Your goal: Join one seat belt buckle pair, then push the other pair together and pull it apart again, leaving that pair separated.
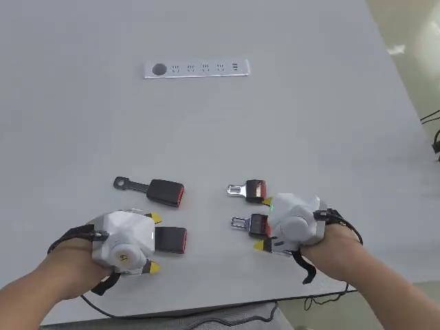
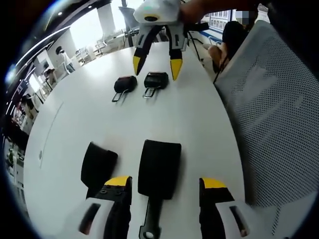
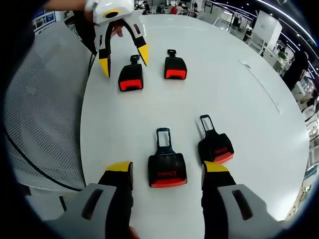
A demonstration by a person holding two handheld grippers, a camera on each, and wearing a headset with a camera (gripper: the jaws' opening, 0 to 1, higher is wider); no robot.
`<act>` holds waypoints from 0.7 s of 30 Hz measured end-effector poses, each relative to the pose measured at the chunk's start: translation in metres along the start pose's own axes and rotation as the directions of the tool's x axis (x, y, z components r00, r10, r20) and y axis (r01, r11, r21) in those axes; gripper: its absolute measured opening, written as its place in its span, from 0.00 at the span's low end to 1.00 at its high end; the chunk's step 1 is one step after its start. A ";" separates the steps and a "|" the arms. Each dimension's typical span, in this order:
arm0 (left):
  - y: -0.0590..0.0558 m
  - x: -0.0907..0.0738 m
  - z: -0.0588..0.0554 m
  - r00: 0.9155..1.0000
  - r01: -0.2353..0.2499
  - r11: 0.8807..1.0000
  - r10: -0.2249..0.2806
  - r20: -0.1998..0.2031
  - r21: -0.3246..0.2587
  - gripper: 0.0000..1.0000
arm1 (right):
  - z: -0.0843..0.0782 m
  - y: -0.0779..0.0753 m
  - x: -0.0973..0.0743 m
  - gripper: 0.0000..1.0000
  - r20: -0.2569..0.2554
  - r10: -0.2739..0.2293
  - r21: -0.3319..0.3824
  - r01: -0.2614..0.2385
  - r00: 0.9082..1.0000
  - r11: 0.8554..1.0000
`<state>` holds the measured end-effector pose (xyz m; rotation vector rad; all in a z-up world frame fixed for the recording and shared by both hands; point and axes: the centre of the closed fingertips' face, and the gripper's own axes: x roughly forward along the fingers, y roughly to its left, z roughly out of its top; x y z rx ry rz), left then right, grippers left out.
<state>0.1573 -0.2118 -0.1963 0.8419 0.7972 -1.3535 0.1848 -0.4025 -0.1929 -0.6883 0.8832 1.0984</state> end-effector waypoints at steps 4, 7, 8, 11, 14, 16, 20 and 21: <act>0.002 0.003 0.000 1.000 0.014 1.000 -0.014 0.000 0.000 0.53 | -0.002 0.000 0.005 0.53 -0.003 0.028 0.015 -0.028 1.000 0.999; 0.003 0.006 -0.002 1.000 0.022 1.000 -0.022 -0.011 -0.003 0.52 | -0.003 0.001 0.008 0.51 -0.007 0.055 0.021 -0.055 0.998 0.998; 0.003 0.007 -0.003 1.000 0.025 1.000 -0.026 -0.014 -0.005 0.51 | -0.002 0.002 0.009 0.50 -0.006 0.062 0.021 -0.062 0.998 0.998; 0.000 0.009 -0.004 0.999 0.045 0.999 -0.045 -0.017 -0.009 0.47 | -0.004 0.002 0.013 0.46 -0.012 0.090 0.017 -0.090 0.996 0.996; 0.001 0.010 -0.005 0.999 0.047 0.999 -0.047 -0.018 -0.010 0.47 | -0.006 0.004 0.018 0.46 -0.027 0.107 0.008 -0.107 0.994 0.994; 0.002 0.011 -0.005 0.999 0.048 0.999 -0.049 -0.018 -0.011 0.47 | -0.007 0.004 0.020 0.45 -0.033 0.117 0.006 -0.117 0.993 0.993; 0.003 0.013 -0.007 0.998 0.052 0.999 -0.052 -0.023 -0.009 0.45 | -0.006 0.004 0.020 0.43 -0.037 0.124 -0.013 -0.124 0.992 0.992; 0.004 0.013 -0.007 0.998 0.051 0.999 -0.052 -0.024 -0.007 0.44 | -0.006 0.003 0.020 0.42 -0.039 0.125 -0.013 -0.126 0.991 0.992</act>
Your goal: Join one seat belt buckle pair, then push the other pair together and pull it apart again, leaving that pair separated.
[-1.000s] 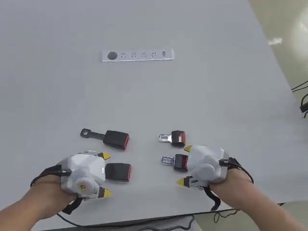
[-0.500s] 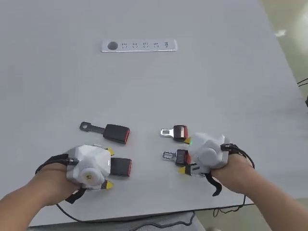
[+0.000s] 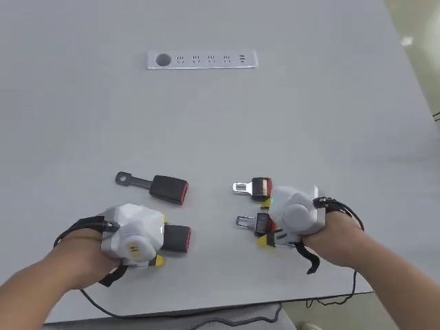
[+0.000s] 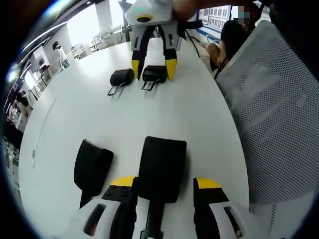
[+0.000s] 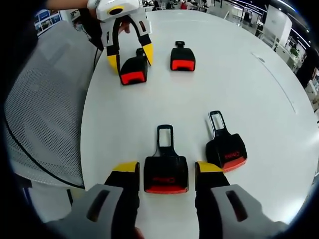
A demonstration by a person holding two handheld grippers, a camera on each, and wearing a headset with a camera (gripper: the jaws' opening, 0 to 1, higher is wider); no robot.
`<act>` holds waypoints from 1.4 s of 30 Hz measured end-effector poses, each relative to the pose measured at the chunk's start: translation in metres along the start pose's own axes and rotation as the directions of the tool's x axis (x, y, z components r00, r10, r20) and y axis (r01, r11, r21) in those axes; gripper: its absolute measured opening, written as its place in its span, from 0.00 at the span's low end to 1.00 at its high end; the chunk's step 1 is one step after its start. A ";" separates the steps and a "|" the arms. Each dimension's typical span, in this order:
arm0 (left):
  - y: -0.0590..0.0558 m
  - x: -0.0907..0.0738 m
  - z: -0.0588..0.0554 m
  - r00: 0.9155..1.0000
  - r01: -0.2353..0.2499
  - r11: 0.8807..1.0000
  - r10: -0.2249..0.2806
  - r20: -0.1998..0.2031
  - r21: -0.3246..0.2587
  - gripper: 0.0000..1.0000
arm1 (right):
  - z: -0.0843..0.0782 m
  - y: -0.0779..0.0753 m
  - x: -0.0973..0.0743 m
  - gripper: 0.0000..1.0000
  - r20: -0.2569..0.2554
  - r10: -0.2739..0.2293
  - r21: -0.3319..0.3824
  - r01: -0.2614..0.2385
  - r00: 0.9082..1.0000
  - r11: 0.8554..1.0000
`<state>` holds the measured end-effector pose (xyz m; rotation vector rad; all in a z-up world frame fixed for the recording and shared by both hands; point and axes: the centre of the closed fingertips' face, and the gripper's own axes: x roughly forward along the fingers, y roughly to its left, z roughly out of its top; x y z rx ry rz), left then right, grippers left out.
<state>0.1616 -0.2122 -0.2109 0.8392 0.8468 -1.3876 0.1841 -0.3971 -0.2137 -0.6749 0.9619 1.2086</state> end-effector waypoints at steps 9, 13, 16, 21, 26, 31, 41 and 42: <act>0.002 0.003 0.001 1.000 -0.002 1.000 0.002 -0.007 -0.005 0.41 | -0.002 -0.002 -0.002 0.34 -0.028 0.013 -0.055 -0.015 1.000 0.998; 0.003 0.004 0.003 1.000 -0.012 1.000 0.012 -0.006 -0.013 0.40 | -0.002 -0.002 -0.002 0.34 -0.041 0.013 -0.070 -0.015 0.999 0.997; 0.002 0.004 0.003 1.000 -0.015 0.999 0.015 -0.005 -0.028 0.38 | -0.002 0.000 -0.003 0.34 -0.053 0.008 -0.095 -0.013 0.999 0.995; 0.005 0.003 0.001 0.999 -0.043 0.993 0.044 0.000 -0.108 0.36 | -0.005 -0.003 -0.001 0.34 -0.073 0.010 -0.143 -0.020 0.997 0.990; 0.006 0.001 0.001 0.998 -0.065 0.984 0.065 -0.004 -0.164 0.34 | -0.004 -0.002 -0.003 0.34 -0.068 0.018 -0.150 -0.028 0.998 0.988; 0.005 0.000 0.002 0.997 -0.074 0.982 0.074 -0.006 -0.172 0.34 | -0.004 -0.003 -0.003 0.34 -0.077 0.016 -0.154 -0.027 0.997 0.988; 0.003 -0.004 0.007 0.995 -0.095 0.976 0.095 -0.010 -0.198 0.33 | -0.005 -0.003 -0.002 0.33 -0.085 0.012 -0.156 -0.025 0.996 0.987; 0.002 -0.005 0.007 0.996 -0.093 0.976 0.093 -0.011 -0.198 0.33 | -0.005 -0.003 -0.002 0.33 -0.083 0.012 -0.164 -0.026 0.996 0.986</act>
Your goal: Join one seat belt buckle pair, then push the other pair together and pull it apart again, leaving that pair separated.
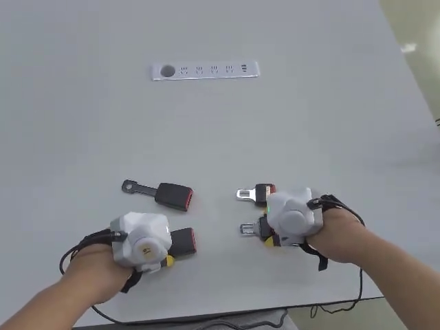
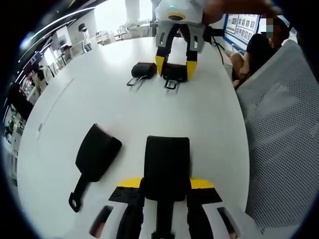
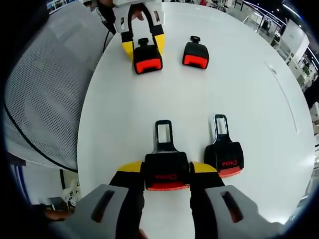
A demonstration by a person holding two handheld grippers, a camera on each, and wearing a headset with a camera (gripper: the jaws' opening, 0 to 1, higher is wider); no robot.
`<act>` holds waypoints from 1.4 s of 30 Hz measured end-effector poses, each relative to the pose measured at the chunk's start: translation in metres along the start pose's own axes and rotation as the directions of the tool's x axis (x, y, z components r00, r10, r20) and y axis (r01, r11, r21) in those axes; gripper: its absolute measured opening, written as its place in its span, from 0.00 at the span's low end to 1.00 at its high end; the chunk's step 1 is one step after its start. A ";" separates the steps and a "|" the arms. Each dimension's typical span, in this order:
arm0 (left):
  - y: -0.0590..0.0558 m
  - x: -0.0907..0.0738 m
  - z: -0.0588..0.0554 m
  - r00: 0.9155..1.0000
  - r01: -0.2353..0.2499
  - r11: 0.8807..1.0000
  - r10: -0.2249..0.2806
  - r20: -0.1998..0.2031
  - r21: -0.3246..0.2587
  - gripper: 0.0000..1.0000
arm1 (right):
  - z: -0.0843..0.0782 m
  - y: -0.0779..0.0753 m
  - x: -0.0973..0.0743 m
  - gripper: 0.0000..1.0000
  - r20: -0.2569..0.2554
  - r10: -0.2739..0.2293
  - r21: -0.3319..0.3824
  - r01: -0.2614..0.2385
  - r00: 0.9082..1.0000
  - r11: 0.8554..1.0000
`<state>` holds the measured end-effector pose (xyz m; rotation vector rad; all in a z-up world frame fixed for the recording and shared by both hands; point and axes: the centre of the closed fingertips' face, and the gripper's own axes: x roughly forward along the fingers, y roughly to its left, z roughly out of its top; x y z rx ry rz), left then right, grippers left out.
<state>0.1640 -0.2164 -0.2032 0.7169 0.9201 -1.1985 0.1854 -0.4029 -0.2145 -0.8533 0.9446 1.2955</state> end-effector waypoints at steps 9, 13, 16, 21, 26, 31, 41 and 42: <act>-0.001 -0.002 0.001 1.000 0.010 1.000 -0.010 0.000 0.005 0.33 | -0.001 0.000 0.001 0.33 0.006 0.005 -0.003 -0.005 1.000 1.000; -0.001 -0.001 0.001 1.000 0.012 1.000 -0.012 0.003 0.005 0.33 | 0.001 0.000 0.001 0.33 0.012 0.005 0.000 -0.005 1.000 1.000; 0.000 -0.001 -0.001 1.000 0.012 1.000 -0.012 0.004 0.002 0.33 | 0.005 0.002 0.001 0.33 0.027 0.010 0.014 -0.011 1.000 1.000; 0.001 0.000 -0.002 1.000 0.011 1.000 -0.011 0.000 0.000 0.33 | 0.013 0.006 0.004 0.33 0.038 0.022 0.007 -0.022 0.999 1.000; 0.002 0.002 -0.004 1.000 0.011 1.000 -0.011 0.000 0.000 0.33 | 0.022 0.014 0.006 0.33 0.045 0.030 -0.004 -0.030 0.999 1.000; 0.001 0.002 -0.004 1.000 0.015 1.000 -0.014 -0.013 0.009 0.33 | 0.030 0.018 0.010 0.33 0.066 0.036 -0.002 -0.036 0.997 0.999; 0.000 0.002 -0.003 0.999 0.028 0.999 -0.027 -0.018 0.031 0.33 | 0.054 0.027 0.023 0.33 0.088 0.028 -0.014 -0.027 0.996 1.000; 0.000 0.002 -0.003 0.999 0.029 0.999 -0.028 -0.018 0.032 0.33 | 0.056 0.026 0.025 0.33 0.091 0.026 -0.013 -0.025 0.995 1.000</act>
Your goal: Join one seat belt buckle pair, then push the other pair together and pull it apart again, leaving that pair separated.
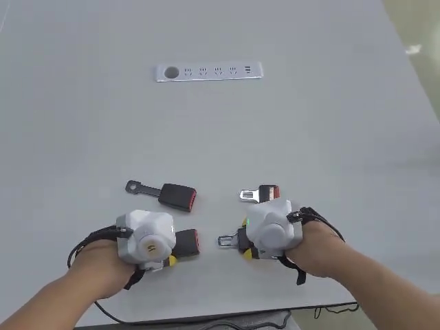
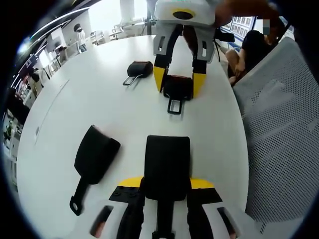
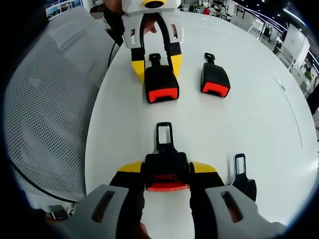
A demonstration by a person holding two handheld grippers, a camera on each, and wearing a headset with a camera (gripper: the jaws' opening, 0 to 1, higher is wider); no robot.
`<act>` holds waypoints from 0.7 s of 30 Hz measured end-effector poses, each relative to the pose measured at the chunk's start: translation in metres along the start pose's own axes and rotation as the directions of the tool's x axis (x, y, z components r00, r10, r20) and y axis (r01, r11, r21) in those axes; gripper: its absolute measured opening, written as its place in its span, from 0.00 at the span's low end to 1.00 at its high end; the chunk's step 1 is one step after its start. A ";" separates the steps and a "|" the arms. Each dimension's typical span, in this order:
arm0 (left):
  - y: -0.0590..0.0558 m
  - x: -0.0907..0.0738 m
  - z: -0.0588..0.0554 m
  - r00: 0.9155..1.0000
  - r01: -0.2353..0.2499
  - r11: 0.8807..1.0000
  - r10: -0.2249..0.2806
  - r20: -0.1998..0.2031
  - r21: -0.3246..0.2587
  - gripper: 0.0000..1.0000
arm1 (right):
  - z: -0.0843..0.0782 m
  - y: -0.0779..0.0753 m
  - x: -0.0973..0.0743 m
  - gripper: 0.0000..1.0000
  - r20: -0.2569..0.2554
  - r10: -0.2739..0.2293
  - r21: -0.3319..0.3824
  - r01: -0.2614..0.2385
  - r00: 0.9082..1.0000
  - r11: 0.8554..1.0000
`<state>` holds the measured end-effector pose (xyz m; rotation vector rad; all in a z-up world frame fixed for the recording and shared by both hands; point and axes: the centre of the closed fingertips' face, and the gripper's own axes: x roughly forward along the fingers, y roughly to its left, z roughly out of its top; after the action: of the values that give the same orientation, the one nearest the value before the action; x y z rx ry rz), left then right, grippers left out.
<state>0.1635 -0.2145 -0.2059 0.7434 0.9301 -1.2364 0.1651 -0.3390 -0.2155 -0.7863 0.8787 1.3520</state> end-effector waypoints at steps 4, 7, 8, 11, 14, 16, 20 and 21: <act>0.000 0.000 0.000 1.000 0.001 1.000 -0.001 0.000 0.007 0.33 | 0.008 0.003 0.005 0.33 0.017 -0.006 -0.003 0.006 1.000 1.000; -0.001 -0.001 0.001 1.000 0.001 1.000 -0.001 0.000 0.006 0.33 | 0.014 0.003 0.007 0.33 0.029 -0.018 0.006 0.017 0.999 1.000; -0.001 -0.001 0.001 1.000 0.002 1.000 -0.002 0.000 0.006 0.33 | 0.016 0.003 0.007 0.33 0.031 -0.020 0.007 0.020 0.999 1.000; 0.000 0.000 0.000 1.000 0.005 1.000 -0.005 -0.006 0.012 0.33 | 0.021 0.004 0.009 0.33 0.039 -0.023 0.009 0.023 0.999 1.000; 0.000 0.001 -0.002 1.000 0.007 1.000 -0.007 -0.012 0.015 0.33 | 0.026 0.005 0.011 0.33 0.052 -0.027 0.011 0.026 0.998 1.000; 0.001 0.001 -0.002 1.000 0.008 1.000 -0.008 -0.016 0.017 0.33 | 0.030 0.005 0.012 0.33 0.063 -0.034 0.017 0.033 0.997 0.999; 0.000 0.001 -0.002 1.000 0.011 1.000 -0.010 -0.025 0.025 0.33 | 0.038 0.006 0.013 0.33 0.072 -0.035 0.018 0.033 0.997 0.999; 0.000 0.000 -0.001 1.000 0.012 1.000 -0.011 -0.027 0.027 0.33 | 0.041 0.007 0.013 0.33 0.074 -0.035 0.012 0.034 0.997 0.999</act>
<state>0.1635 -0.2134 -0.2067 0.7784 0.9422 -1.2542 0.1614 -0.2965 -0.2077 -0.7353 0.8096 1.3369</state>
